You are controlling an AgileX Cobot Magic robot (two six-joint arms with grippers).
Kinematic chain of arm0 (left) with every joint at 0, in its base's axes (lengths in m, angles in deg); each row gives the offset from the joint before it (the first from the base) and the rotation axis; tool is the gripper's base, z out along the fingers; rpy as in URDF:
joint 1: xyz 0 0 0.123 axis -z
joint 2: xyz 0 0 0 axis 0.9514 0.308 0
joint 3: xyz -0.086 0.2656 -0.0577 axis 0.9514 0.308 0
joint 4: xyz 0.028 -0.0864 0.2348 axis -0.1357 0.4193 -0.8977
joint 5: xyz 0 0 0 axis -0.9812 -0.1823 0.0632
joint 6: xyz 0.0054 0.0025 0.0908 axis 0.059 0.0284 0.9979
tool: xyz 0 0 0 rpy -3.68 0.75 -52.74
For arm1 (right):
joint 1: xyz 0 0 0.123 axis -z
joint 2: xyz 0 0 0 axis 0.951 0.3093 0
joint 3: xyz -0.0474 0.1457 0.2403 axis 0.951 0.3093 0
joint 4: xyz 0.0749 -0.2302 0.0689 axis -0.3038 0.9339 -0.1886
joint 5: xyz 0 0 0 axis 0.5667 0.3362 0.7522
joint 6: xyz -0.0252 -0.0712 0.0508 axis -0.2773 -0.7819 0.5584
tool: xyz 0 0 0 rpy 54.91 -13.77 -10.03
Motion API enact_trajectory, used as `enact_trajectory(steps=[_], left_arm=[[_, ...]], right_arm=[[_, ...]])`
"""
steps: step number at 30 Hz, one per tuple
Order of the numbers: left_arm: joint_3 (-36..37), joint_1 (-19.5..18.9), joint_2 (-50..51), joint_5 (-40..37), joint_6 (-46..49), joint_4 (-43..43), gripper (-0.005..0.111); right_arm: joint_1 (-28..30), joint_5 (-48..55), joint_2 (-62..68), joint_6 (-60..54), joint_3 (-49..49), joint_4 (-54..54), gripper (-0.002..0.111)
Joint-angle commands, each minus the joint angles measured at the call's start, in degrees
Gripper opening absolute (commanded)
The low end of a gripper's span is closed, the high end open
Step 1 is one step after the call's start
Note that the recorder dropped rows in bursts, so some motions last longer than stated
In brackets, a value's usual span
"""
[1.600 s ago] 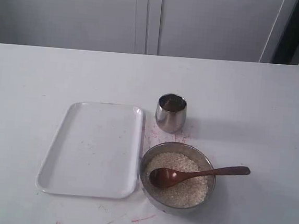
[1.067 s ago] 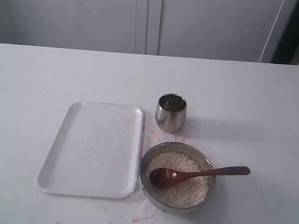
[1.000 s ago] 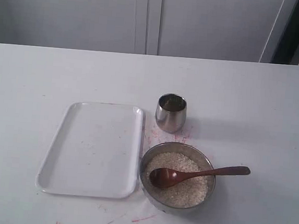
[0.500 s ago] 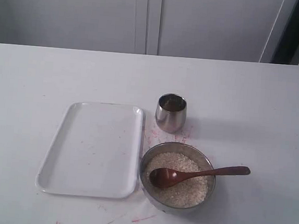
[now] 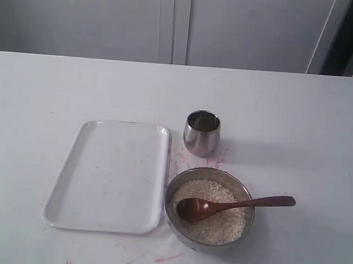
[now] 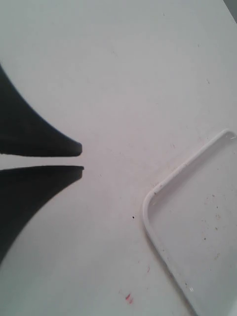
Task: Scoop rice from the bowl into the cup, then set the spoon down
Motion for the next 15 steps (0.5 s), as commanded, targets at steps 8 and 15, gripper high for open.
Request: enact_trajectory(steps=[8,15], left_arm=[[0.53,0.11,-0.17,-1.91,-0.33,0.03,0.014],[0.53,0.11,-0.17,-1.91,-0.33,0.03,0.014]], right_arm=[[0.32,-19.29,-0.30,-0.12,0.31,0.12,0.000],[0.32,-26.00,-0.30,-0.12,0.31,0.12,0.000]])
